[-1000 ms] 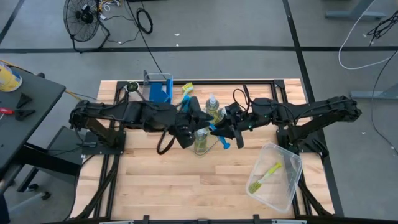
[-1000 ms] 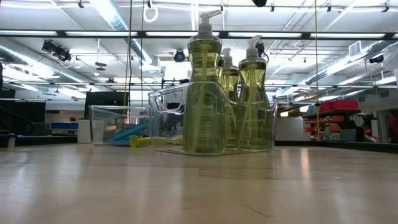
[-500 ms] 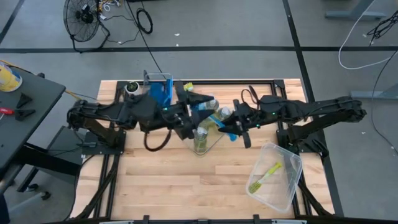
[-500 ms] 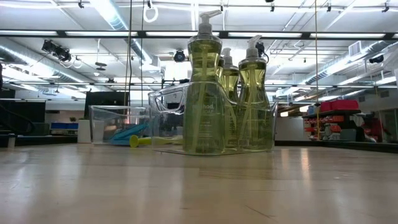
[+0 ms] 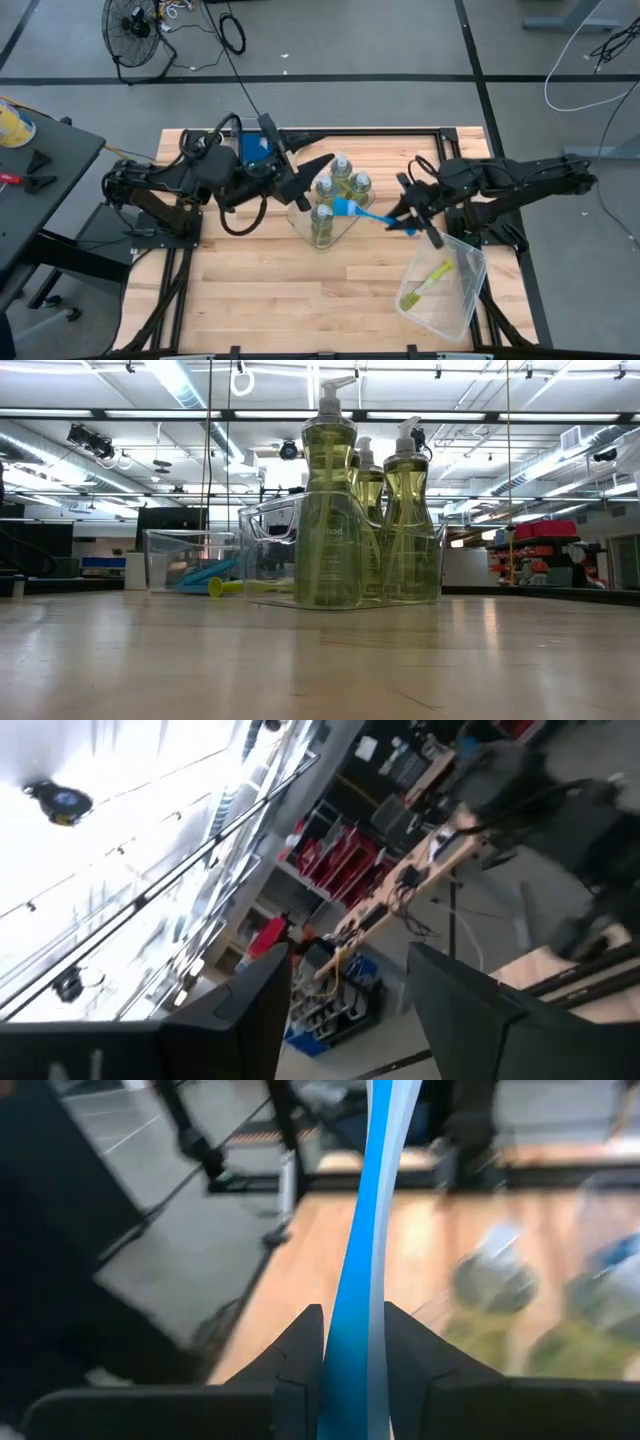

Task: Pick & Place Kitchen Sink Supplies
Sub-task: Put the blue toilet brush into the transparent container

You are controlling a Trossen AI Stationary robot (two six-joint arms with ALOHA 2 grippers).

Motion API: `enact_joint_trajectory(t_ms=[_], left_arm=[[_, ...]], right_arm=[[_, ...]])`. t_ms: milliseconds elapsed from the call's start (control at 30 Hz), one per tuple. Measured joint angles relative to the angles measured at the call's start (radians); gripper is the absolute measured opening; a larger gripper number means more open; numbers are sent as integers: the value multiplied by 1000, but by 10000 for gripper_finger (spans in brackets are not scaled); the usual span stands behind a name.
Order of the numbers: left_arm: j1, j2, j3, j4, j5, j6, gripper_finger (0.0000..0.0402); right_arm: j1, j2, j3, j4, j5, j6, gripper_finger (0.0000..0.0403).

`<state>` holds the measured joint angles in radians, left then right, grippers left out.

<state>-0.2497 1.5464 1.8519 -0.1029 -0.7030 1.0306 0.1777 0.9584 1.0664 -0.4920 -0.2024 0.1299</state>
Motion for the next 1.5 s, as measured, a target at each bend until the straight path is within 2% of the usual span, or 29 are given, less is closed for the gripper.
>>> enact_joint_trajectory(t_ms=[400, 700, 1033, 1233, 1500], left_arm=[[1, -4, 0, 1, -46, -49, 204], [1, -4, 0, 2, -94, -60, 204], [1, -4, 0, 1, -94, -121, 204], [1, -4, 0, 1, -94, -176, 204], [2, -4, 0, -1, -112, -174, 204]], right_arm=[[284, -24, 0, -197, -17, 255, 73], [455, -24, 0, -307, -10, 364, 73], [543, 9, 0, -489, 168, 323, 73], [579, 45, -56, -461, 170, 318, 73], [658, 47, -160, -282, 161, 361, 73]])
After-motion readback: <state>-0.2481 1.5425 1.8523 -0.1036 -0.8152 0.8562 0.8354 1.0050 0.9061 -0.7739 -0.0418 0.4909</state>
